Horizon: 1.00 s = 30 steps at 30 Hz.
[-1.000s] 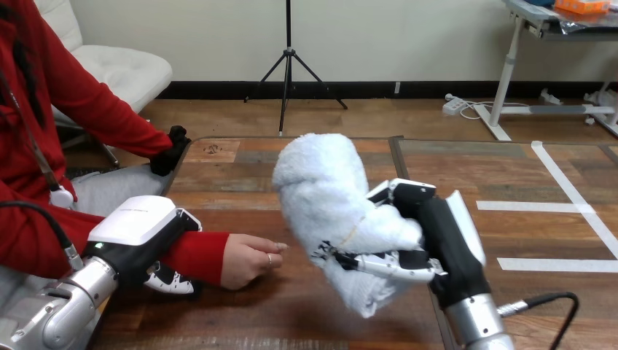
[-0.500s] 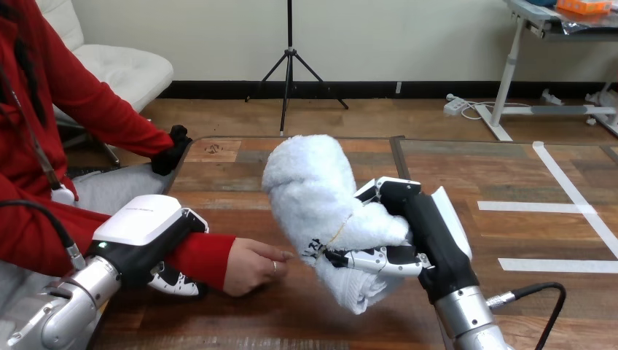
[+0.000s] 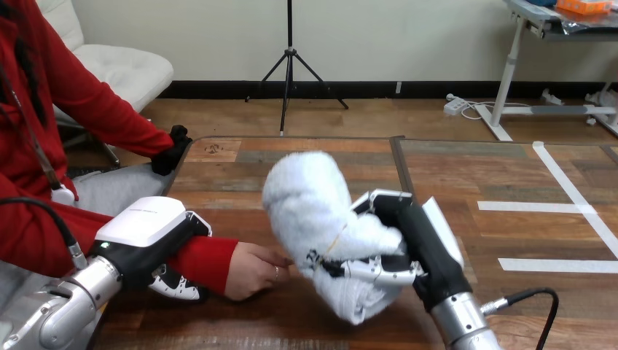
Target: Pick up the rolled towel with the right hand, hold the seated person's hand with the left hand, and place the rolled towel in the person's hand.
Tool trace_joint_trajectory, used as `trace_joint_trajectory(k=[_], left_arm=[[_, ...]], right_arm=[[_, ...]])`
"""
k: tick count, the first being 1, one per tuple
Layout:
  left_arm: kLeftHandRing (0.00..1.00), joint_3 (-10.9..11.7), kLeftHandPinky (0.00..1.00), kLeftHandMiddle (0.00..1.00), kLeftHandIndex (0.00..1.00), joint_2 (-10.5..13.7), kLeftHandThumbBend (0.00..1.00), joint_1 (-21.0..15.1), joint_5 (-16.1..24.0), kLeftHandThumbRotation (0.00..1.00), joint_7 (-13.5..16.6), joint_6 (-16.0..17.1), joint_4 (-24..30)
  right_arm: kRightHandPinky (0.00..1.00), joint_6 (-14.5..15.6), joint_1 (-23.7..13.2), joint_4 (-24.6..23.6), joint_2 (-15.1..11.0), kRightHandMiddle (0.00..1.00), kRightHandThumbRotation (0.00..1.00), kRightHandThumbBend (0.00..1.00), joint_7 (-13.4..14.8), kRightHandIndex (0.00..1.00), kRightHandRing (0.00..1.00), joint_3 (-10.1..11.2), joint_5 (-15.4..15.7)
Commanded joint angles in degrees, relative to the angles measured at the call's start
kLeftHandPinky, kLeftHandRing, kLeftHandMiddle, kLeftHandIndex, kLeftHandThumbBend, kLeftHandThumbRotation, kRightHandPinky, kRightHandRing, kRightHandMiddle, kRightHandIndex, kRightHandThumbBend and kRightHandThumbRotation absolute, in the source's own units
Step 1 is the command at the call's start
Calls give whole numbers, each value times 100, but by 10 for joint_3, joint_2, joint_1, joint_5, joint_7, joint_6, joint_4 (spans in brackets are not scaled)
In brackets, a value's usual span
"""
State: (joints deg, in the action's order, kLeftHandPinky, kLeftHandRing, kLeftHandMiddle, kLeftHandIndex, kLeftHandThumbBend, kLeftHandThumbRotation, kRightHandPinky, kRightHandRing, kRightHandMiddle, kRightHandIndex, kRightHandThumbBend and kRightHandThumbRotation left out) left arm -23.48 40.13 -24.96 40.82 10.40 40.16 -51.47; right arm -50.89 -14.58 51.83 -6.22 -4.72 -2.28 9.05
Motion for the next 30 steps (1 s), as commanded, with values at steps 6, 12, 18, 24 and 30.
trace_joint_trajectory(k=[6, 12, 18, 24, 30], left_arm=[[29, 45, 27, 35, 38, -13, 78, -29, -47, 1, -9, 22, 153], [29, 55, 27, 35, 38, -12, 77, -24, -53, 2, -18, 26, 172], [30, 66, 27, 36, 38, -13, 79, -18, -58, 1, -23, 32, 187], [30, 73, 27, 36, 38, -12, 79, -15, -59, 2, -27, 37, 199], [30, 81, 27, 36, 38, -11, 80, -8, -67, 3, -41, 32, 217]], right_arm=[[3, -12, -114, 71, 8, 11, 0, 53, 21, 8, 8, 2, 6], [4, -2, -127, 97, 3, 12, 0, 55, 48, 9, 8, -4, 35], [4, 7, -138, 124, -2, 12, 0, 56, 68, 10, 9, -10, 59], [4, 12, -148, 150, -1, 12, 0, 56, 61, 10, 9, -8, 56], [5, 24, -156, 170, -1, 13, 0, 57, 58, 11, 9, -9, 59]])
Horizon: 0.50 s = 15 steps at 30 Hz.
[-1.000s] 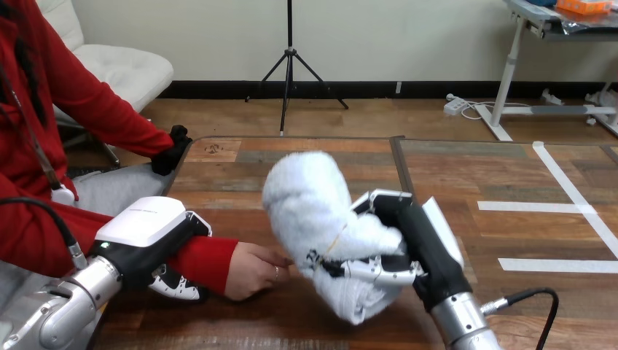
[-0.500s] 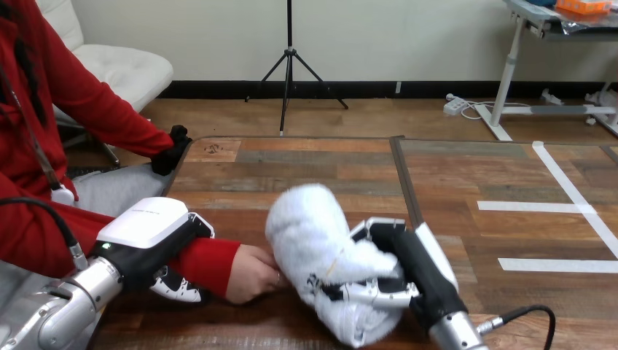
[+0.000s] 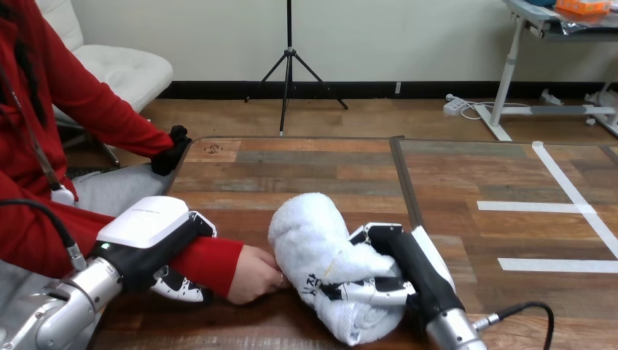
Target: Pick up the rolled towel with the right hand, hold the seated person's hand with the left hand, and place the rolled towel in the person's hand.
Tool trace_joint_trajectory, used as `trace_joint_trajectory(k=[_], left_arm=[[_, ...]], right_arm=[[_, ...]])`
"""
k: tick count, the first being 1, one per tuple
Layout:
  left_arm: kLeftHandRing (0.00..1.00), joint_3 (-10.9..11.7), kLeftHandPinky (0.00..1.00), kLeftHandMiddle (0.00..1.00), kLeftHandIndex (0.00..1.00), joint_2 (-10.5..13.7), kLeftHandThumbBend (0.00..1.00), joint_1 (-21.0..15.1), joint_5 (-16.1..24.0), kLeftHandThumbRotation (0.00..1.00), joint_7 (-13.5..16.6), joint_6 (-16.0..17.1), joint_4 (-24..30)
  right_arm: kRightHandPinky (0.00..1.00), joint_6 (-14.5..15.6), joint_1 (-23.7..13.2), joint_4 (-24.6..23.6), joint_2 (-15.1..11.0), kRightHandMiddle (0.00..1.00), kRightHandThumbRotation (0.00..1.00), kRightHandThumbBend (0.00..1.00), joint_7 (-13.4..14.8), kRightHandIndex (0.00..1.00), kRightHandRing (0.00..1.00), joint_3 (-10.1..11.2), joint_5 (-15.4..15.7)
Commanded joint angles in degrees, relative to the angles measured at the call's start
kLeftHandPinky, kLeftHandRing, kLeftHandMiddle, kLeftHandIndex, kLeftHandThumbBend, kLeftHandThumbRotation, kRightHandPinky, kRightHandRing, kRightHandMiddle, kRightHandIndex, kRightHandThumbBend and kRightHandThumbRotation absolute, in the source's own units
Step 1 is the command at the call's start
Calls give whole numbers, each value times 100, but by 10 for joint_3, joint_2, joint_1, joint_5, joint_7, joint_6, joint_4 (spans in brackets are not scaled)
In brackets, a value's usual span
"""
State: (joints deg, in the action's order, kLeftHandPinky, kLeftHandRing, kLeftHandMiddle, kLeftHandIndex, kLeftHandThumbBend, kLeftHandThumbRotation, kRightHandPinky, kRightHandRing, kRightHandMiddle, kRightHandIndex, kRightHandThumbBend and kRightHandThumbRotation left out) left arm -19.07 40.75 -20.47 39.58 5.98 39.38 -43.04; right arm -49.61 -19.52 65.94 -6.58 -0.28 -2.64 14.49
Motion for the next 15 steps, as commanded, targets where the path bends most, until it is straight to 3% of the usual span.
trace_joint_trajectory(k=[1, 8, 15], left_arm=[[30, 38, 27, 36, 38, -17, 80, -52, -56, 3, 1, 40, 134], [30, 44, 27, 36, 38, -16, 80, -46, -62, 3, -8, 40, 151], [30, 50, 27, 36, 38, -16, 80, -41, -66, 3, -16, 43, 164]], right_arm=[[5, 12, -108, 32, 3, 13, 0, 57, 13, 11, 9, -5, 5], [5, 37, -114, 47, 2, 13, 0, 58, 19, 11, 10, -14, 16], [5, 42, -117, 58, 6, 13, 0, 59, 9, 11, 9, -15, 11]])
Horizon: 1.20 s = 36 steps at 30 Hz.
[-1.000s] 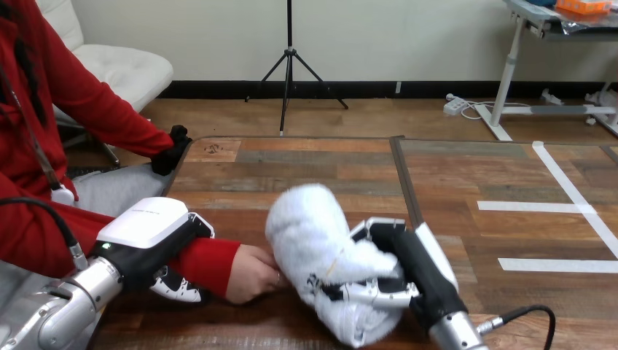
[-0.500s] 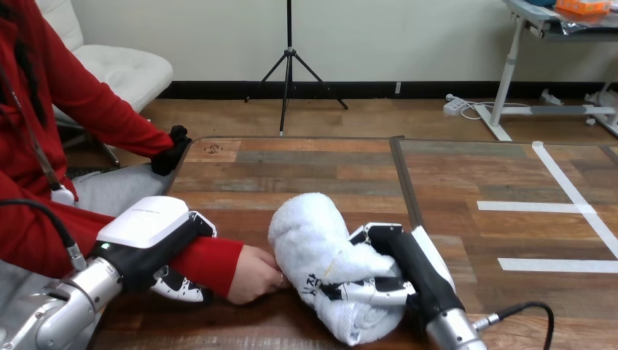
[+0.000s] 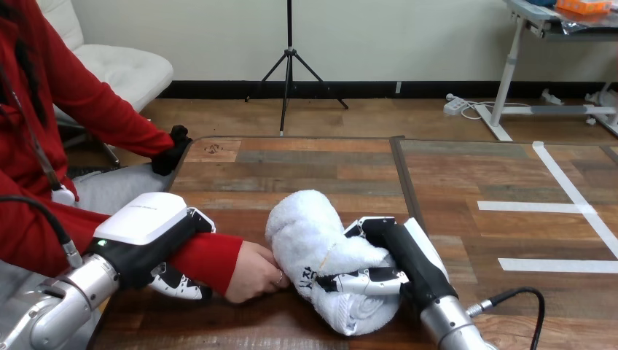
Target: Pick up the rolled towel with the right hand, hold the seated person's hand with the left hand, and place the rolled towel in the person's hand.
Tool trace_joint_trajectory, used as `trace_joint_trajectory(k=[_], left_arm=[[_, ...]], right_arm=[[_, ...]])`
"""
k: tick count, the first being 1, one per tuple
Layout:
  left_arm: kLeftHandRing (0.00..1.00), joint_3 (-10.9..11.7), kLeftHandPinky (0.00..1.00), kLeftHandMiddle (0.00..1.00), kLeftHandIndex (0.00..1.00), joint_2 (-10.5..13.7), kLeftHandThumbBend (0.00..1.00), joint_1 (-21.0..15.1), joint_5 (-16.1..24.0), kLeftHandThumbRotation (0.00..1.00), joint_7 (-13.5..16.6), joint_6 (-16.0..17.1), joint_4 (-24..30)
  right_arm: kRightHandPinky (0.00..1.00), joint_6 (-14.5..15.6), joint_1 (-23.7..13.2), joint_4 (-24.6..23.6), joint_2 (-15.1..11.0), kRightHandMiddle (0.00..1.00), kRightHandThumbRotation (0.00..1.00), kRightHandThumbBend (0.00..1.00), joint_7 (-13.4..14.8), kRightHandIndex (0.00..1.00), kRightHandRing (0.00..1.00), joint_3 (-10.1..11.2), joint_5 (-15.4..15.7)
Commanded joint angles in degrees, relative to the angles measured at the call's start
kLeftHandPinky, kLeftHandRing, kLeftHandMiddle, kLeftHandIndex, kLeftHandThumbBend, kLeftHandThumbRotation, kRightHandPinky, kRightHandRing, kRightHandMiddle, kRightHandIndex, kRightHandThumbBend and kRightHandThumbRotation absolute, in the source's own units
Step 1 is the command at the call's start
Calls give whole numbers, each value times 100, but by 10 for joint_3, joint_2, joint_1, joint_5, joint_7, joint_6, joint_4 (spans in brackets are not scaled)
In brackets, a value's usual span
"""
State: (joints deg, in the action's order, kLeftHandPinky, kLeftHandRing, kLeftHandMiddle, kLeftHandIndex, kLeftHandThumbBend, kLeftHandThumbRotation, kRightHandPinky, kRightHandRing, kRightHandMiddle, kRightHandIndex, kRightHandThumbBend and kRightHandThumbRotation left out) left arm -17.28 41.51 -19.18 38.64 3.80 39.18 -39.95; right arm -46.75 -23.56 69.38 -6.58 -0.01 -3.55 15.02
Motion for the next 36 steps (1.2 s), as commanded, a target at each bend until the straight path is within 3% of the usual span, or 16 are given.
trace_joint_trajectory(k=[1, 18, 25, 36], left_arm=[[30, 33, 27, 36, 38, -24, 80, -53, -58, 3, 5, 46, 134], [30, 41, 27, 36, 38, -25, 81, -43, -61, 2, -6, 42, 159], [30, 41, 27, 36, 38, -27, 80, -40, -64, 3, -8, 37, 166], [31, 42, 28, 36, 38, -30, 81, -37, -64, 3, -15, 26, 176]], right_arm=[[5, 13, -76, 25, 6, 13, 0, 59, 6, 11, 9, -6, 6], [6, 26, -80, 39, 11, 13, 0, 60, 3, 11, 10, -17, 15], [6, 39, -82, 37, 12, 13, 0, 59, 17, 10, 10, -31, 31], [6, 31, -81, 34, 16, 13, 0, 58, 25, 10, 10, -43, 39]])
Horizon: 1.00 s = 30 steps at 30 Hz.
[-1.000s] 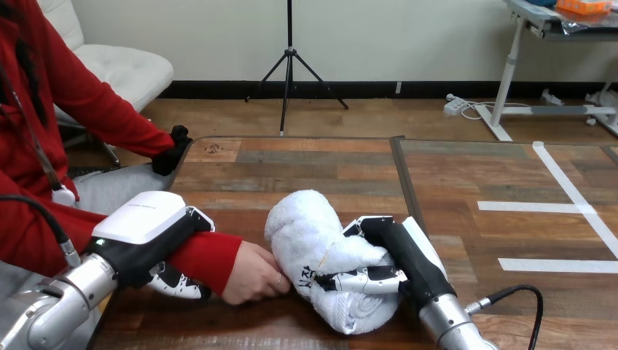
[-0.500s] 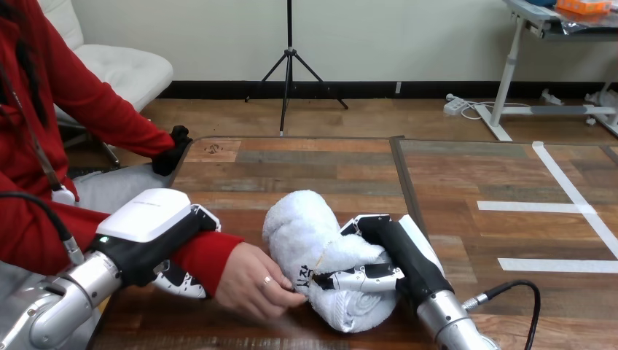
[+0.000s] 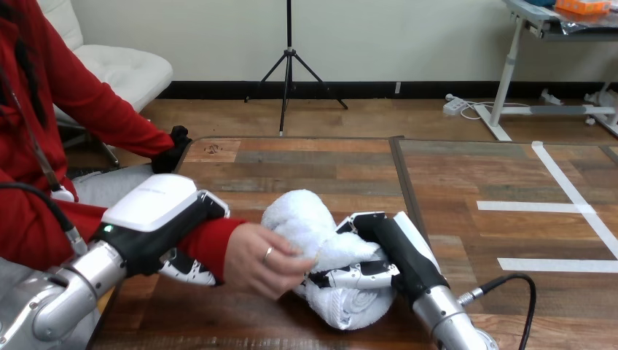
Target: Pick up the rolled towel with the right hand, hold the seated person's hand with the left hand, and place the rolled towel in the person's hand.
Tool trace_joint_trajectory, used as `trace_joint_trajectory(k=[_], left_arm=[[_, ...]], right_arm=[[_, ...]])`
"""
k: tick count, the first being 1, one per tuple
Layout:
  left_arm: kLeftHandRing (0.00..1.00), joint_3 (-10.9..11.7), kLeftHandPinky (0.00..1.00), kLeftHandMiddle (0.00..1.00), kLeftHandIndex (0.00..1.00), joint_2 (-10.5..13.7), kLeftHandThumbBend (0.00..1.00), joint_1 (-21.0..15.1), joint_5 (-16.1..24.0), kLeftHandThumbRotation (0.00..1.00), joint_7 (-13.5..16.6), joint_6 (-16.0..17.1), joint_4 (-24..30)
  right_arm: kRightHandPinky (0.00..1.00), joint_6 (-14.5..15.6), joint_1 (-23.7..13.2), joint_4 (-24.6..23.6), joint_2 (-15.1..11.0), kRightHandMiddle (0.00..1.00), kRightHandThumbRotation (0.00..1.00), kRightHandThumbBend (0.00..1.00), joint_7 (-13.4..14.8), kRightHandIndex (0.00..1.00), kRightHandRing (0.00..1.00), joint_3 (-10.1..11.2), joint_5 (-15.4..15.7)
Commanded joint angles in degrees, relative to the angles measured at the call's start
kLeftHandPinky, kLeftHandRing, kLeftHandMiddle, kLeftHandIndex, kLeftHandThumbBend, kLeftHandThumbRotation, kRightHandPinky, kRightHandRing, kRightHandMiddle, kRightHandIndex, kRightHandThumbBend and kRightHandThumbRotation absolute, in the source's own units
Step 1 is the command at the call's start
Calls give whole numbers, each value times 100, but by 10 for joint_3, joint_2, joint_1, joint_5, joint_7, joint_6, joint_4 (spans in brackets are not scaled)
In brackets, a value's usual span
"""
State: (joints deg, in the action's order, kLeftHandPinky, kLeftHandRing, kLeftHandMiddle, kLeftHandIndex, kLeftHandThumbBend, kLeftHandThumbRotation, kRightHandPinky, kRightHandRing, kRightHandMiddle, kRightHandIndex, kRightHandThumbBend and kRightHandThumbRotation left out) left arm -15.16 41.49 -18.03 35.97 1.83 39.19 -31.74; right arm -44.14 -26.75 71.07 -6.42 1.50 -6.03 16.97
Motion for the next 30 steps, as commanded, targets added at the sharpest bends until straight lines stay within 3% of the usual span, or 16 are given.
trace_joint_trajectory(k=[1, 15, 24, 30], left_arm=[[31, 21, 28, 36, 38, -30, 81, -48, -36, 3, 3, 23, 96], [31, 21, 28, 36, 38, -38, 81, -46, -35, 2, -3, 15, 95], [31, 21, 28, 36, 38, -44, 81, -44, -31, 1, 1, 15, 93], [31, 20, 28, 36, 38, -49, 82, -46, -29, 0, 8, 21, 84]], right_arm=[[5, 3, -48, 16, 15, 13, 0, 58, 11, 10, 9, -20, 20], [5, -42, -33, -12, 22, 12, 0, 57, -17, 10, 9, -15, 0], [5, -98, -7, -47, 34, 12, 0, 56, -75, 10, 9, -1, -49], [5, -110, 18, -92, 40, 13, 0, 56, -114, 10, 9, 1, -82]])
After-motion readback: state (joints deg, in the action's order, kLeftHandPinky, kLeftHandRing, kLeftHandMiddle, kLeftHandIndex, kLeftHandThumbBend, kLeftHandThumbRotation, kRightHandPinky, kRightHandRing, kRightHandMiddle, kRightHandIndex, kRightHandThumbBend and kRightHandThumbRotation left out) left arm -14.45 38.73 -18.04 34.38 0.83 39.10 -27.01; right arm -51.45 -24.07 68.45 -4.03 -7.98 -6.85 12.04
